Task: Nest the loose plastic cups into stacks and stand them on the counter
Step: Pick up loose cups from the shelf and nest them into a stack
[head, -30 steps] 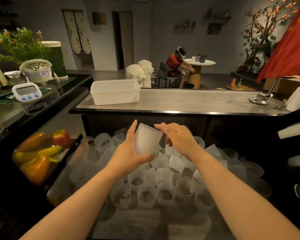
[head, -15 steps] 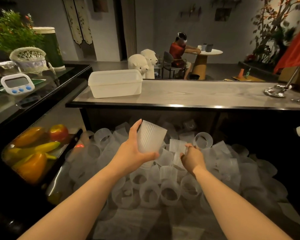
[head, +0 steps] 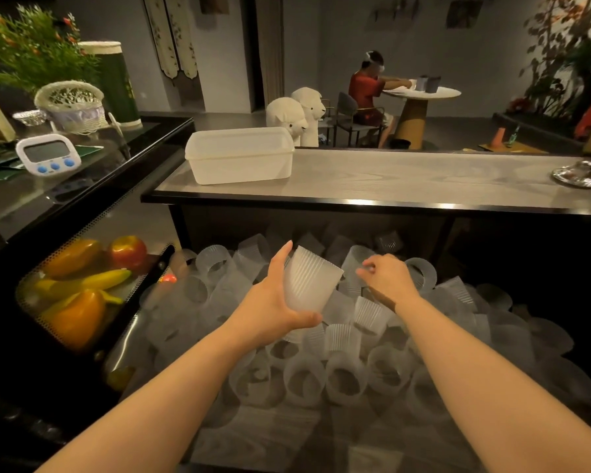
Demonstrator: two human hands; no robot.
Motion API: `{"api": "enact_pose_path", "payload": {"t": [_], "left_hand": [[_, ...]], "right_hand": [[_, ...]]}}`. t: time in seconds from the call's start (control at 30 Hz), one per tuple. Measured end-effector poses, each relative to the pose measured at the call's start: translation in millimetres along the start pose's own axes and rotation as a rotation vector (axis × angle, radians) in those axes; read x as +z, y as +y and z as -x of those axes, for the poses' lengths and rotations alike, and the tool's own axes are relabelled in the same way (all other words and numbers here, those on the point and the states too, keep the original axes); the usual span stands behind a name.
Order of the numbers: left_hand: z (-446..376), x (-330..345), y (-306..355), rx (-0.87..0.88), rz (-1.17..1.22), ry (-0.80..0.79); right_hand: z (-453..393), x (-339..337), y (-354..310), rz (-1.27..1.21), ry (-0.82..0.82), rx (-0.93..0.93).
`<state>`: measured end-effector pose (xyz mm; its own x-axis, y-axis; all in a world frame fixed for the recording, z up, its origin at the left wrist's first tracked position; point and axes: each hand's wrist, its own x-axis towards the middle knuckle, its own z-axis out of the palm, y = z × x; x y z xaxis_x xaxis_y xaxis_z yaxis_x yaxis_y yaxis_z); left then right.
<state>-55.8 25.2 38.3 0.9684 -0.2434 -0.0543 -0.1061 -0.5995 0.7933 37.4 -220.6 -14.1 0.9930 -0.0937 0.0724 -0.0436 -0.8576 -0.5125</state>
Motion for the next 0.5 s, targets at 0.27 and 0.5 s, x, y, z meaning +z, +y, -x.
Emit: {"api": "enact_pose_path", "payload": {"t": [0.27, 0.5], "left_hand": [[13.5, 6.1, 1.4, -0.031, 0.019, -0.030], [24.0, 6.1, 13.7, 0.008, 0.016, -0.021]], "right_hand": [[52.9, -67.3, -50.5, -0.669, 0.206, -0.096], [87.9, -89.6, -75.4, -0.872, -0.055, -0.076]]}}
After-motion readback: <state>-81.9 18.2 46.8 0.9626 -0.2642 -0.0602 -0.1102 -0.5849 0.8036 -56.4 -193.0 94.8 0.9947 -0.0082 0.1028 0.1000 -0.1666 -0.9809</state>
